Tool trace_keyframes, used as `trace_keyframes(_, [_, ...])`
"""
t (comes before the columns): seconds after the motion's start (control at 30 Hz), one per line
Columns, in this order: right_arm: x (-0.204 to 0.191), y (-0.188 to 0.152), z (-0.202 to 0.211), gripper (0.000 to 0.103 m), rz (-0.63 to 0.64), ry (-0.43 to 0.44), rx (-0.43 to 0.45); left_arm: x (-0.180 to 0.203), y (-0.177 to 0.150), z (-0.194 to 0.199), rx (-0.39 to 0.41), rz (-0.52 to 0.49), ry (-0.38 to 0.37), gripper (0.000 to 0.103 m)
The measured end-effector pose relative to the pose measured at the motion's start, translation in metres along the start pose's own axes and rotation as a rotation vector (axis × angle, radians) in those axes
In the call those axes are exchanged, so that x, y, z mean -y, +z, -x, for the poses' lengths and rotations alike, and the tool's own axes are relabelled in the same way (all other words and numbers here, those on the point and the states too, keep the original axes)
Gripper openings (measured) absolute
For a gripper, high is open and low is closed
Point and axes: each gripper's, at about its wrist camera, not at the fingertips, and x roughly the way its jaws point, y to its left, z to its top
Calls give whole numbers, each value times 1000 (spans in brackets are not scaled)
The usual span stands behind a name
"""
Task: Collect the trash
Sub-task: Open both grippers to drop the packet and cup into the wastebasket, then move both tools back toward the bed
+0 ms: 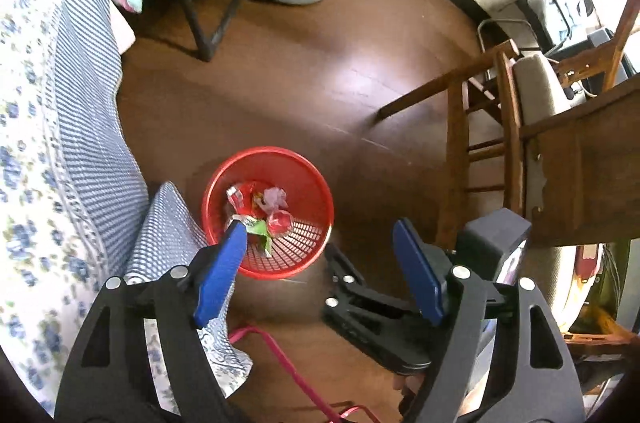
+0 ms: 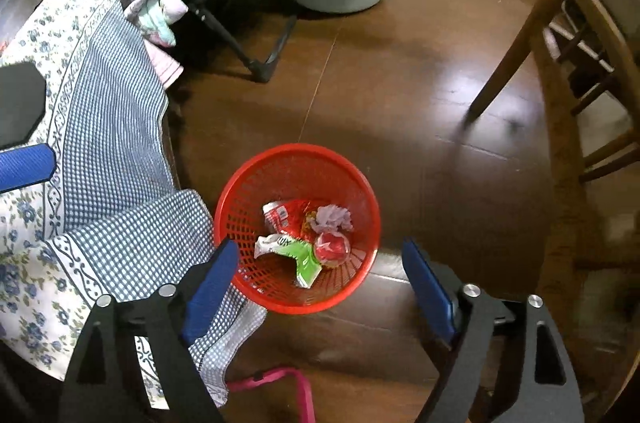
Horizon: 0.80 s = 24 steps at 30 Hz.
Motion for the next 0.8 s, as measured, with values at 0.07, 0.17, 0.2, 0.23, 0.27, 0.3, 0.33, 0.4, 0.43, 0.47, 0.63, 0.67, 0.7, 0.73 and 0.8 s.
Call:
trace_keyframes(0.07, [1, 3, 14, 89, -23, -7, 22, 0, -2, 13, 17, -2, 2, 74])
trace_keyframes(0.17, [-4, 6, 31, 89, -25, -14, 46, -3, -5, 39, 63, -21, 20, 76])
trace_keyframes(0.2, [-7, 7, 36, 90, -20, -16, 54, -4, -6, 48, 82, -28, 26, 78])
trace_keyframes(0.23, [-12, 8, 43, 90, -12, -16, 67, -7, -8, 64, 118, -37, 36, 82])
trace_keyframes(0.27, [-18, 10, 50, 90, -4, -15, 81, -9, -9, 74, 142, -41, 46, 85])
trace_keyframes(0.3, [-23, 11, 56, 90, 5, -15, 91, -12, -11, 85, 168, -45, 59, 85])
trace_keyframes(0.33, [-30, 12, 62, 90, 17, -12, 103, -19, -14, 102, 206, -50, 74, 85])
trace_keyframes(0.4, [-49, 15, 76, 90, 49, -9, 129, -29, -18, 121, 241, -52, 91, 86])
trace_keyframes(0.43, [-57, 17, 82, 90, 65, -7, 140, -37, -21, 133, 261, -49, 105, 89])
trace_keyframes(0.47, [-66, 20, 88, 90, 78, -7, 150, -47, -23, 145, 282, -43, 123, 91])
trace_keyframes(0.63, [-119, 32, 127, 94, 162, 16, 232, -94, -42, 195, 393, -32, 254, 96])
trace_keyframes(0.67, [-133, 35, 136, 95, 185, 21, 254, -107, -46, 204, 409, -17, 282, 96])
trace_keyframes(0.7, [-144, 36, 142, 95, 203, 24, 268, -118, -48, 210, 419, 0, 292, 96])
trace_keyframes(0.73, [-163, 38, 150, 95, 236, 29, 286, -131, -51, 218, 429, 29, 295, 96])
trace_keyframes(0.8, [-185, 40, 158, 95, 272, 35, 305, -159, -56, 233, 446, 93, 277, 96])
